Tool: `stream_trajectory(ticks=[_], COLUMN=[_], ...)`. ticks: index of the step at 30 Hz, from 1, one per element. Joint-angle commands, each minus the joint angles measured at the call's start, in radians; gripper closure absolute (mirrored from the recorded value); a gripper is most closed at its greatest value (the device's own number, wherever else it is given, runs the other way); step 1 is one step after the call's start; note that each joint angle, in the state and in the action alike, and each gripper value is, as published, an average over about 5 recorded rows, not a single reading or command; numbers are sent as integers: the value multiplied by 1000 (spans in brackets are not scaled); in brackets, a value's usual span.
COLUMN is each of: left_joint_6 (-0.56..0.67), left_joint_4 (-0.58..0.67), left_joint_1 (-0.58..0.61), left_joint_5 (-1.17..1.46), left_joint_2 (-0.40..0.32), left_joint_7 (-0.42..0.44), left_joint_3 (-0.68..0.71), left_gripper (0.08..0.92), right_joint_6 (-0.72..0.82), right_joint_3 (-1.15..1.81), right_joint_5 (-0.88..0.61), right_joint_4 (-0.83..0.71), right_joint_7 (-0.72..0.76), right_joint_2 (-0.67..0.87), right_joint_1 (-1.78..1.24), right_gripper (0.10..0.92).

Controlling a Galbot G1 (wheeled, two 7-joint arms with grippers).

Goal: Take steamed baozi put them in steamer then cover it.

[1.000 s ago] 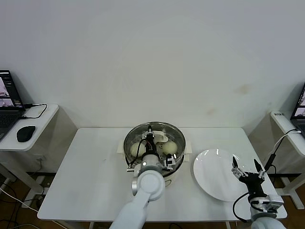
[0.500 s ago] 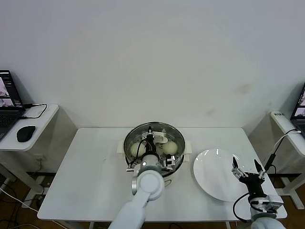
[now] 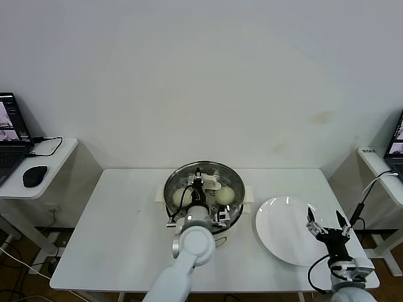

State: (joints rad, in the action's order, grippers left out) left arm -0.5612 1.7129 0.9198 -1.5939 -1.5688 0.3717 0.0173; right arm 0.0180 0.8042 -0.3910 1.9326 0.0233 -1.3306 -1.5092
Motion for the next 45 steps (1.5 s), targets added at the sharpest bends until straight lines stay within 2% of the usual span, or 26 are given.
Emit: stream_trajectory(ticks=[1,14,17,28,37,40,45], left_joint_6=[17,33,34,27,23,23,24], left_joint_4=[0,10,36,161,275,309,407], left_joint_1=[7,17,18,40,101,136,193], left_joint_5=[13,19,28,43,73,78,114], left_joint_2=[4,6,10,27,61,73,102], left_joint_7=[-18,-18,-5,14,72,79,78], left_joint_3=[-3,-5,-5,17,35,37,10], left_gripper=[850,850,816,501,245,192,178], right_joint_6=[-1,-4,-4,-2,3,5,10], right_joint_3=[0,1,0,3,4,2,0], right_joint_5=[1,1,1,2,2,2,-5], right_joint_4=[0,-3,-4,-6,-10,-15,-4], right_joint_7=[0,0,0,0,0,0,2], right_joint_2=[0,-1,-1,-1,2,4,14], right_joint_1=[1,1,2,1,-4,-5,-19], right_gripper=[203,202,203,203,203,203,203])
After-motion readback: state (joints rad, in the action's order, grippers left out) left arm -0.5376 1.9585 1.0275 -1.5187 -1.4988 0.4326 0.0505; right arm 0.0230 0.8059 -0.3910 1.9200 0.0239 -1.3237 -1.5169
